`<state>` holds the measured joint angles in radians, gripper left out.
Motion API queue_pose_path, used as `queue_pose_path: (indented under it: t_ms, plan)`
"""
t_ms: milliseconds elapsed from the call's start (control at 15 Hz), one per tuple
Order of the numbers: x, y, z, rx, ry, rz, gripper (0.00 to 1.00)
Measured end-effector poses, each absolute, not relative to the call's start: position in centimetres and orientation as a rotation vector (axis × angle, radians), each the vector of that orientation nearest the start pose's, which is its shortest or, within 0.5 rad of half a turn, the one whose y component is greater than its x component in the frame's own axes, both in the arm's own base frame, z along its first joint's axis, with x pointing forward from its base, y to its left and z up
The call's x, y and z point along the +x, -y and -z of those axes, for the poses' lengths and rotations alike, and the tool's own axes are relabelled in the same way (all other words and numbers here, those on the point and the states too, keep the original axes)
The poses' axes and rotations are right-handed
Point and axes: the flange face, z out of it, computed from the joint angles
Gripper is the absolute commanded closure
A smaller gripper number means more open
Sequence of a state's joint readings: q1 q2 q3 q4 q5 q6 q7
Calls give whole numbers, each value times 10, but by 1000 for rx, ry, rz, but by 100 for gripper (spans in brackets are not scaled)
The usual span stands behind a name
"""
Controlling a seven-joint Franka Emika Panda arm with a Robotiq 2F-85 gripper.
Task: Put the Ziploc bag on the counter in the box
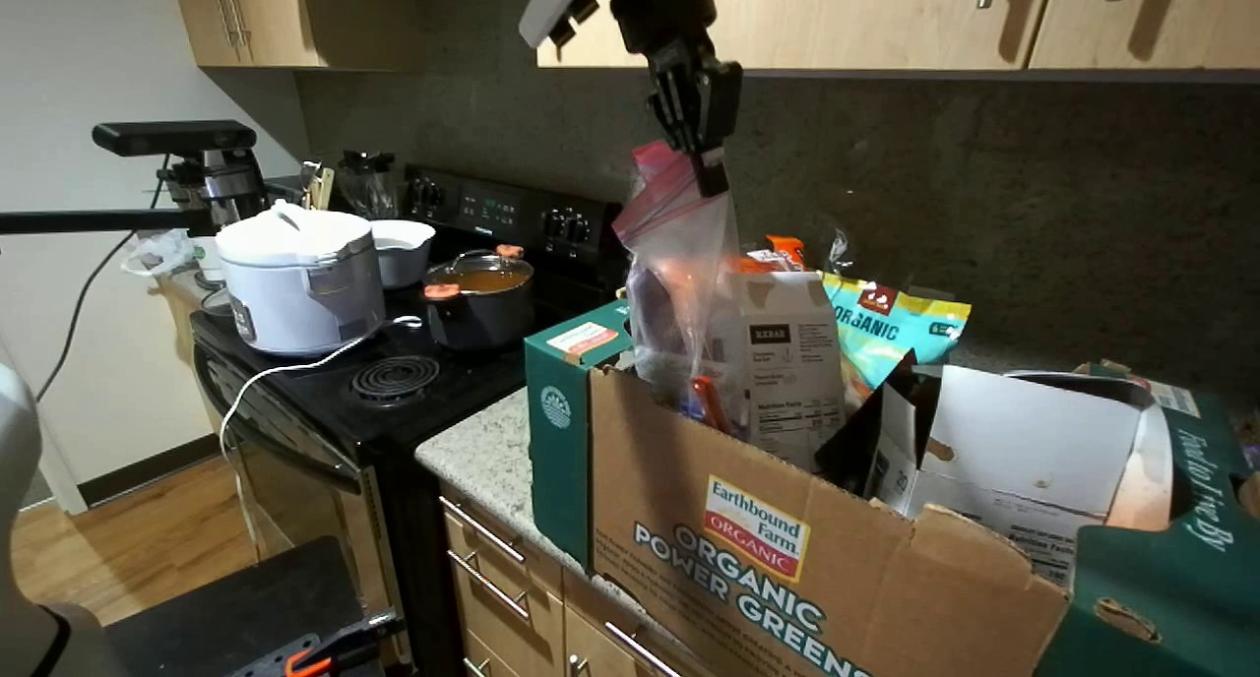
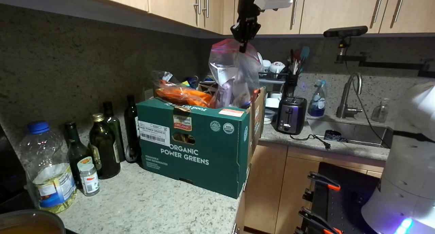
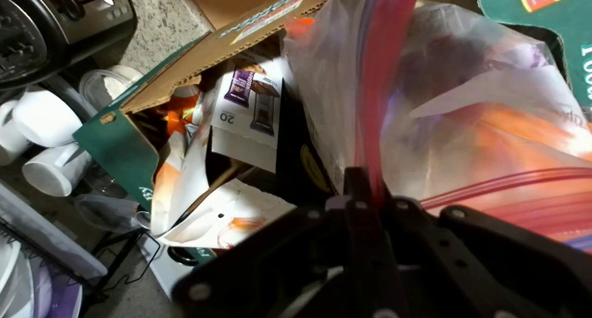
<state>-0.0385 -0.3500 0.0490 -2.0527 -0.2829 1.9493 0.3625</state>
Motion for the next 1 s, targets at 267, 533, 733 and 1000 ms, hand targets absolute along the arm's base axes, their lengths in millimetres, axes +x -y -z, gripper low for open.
queue_pose_path:
  t_ms: [267, 533, 733, 1000]
  plan:
    - [496, 9, -568, -3316, -422, 462, 99]
    - [509, 8, -532, -3324, -394, 396, 99]
    - [509, 5, -511, -3313, -391, 325, 99]
    - [502, 2, -488, -3289, -401, 233, 99]
